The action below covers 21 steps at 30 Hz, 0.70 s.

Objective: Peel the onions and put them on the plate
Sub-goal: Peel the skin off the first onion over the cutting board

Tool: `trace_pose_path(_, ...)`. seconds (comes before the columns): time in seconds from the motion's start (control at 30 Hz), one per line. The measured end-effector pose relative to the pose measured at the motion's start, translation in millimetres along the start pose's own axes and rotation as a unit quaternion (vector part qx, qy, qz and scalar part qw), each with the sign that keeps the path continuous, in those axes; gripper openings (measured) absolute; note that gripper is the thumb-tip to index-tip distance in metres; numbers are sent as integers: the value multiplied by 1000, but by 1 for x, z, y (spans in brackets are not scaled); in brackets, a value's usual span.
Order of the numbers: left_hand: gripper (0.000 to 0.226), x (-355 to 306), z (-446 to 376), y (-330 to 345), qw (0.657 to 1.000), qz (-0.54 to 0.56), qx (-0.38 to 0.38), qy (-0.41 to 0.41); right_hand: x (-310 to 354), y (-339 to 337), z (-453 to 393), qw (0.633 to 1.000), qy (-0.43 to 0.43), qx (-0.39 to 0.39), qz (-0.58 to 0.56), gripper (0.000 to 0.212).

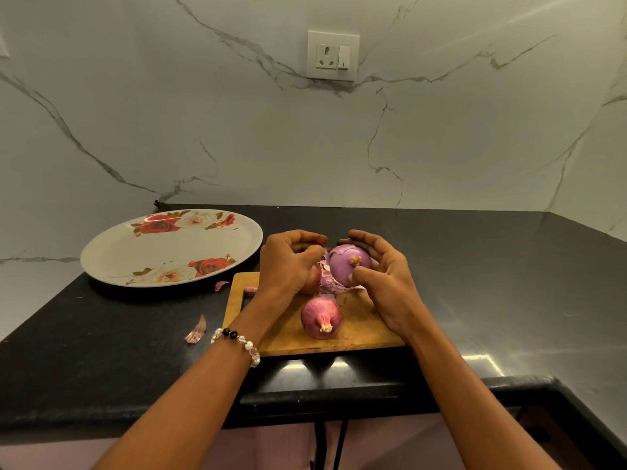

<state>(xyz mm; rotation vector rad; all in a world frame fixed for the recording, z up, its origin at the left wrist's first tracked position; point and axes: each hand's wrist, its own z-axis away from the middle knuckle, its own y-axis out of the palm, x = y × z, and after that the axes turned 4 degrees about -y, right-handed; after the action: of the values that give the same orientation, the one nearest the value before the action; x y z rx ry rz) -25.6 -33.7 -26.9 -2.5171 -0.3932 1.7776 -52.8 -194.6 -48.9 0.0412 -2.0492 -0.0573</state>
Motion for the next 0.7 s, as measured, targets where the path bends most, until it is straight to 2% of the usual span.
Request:
trace_pose_path(0.13, 13, -2, 3, 0, 1000, 8, -8, 24, -1, -1, -1, 998, 26, -31, -42, 59)
trace_pose_path(0.33, 13, -4, 0, -8, 998, 54, -28, 18, 1, -8, -6, 975, 79, -136, -154, 43)
trace_pose_path(0.47, 15, -5, 9, -3, 995, -35, -12, 97, 2, -6, -3, 984, 82, -104, -120, 49)
trace_pose_path(0.7, 19, 4, 6, 1, 960, -156, 33, 231, 5, -4, 1, 994, 59, -54, -76, 49)
